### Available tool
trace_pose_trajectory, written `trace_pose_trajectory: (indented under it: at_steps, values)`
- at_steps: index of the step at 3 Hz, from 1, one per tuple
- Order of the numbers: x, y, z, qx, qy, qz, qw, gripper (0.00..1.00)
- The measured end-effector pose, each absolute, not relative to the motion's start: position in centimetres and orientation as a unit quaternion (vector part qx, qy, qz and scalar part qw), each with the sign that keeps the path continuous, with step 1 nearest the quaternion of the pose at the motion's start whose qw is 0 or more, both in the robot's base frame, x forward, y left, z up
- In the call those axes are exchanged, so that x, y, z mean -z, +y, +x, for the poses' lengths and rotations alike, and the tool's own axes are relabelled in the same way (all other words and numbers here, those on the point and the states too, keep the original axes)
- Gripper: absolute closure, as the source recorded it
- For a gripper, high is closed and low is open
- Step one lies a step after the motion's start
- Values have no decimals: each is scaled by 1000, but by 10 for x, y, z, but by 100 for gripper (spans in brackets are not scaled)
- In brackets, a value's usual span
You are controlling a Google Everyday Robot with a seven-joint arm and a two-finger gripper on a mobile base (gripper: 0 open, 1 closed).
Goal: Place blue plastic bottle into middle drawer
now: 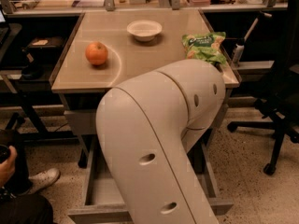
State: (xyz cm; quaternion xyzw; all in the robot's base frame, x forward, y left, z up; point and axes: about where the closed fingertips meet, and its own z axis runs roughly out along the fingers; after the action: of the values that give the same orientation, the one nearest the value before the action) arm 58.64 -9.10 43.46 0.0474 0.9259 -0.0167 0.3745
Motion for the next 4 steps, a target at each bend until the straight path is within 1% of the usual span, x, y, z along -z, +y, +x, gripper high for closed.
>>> trace_pose_trajectory:
  at_steps: [2, 3, 4]
  values:
    - [-435, -91, 586, 17, 926, 47, 375, 12]
    - [-435, -91, 586, 17, 926, 47, 375, 0]
    - [-435, -91, 586, 17, 926, 47, 375, 0]
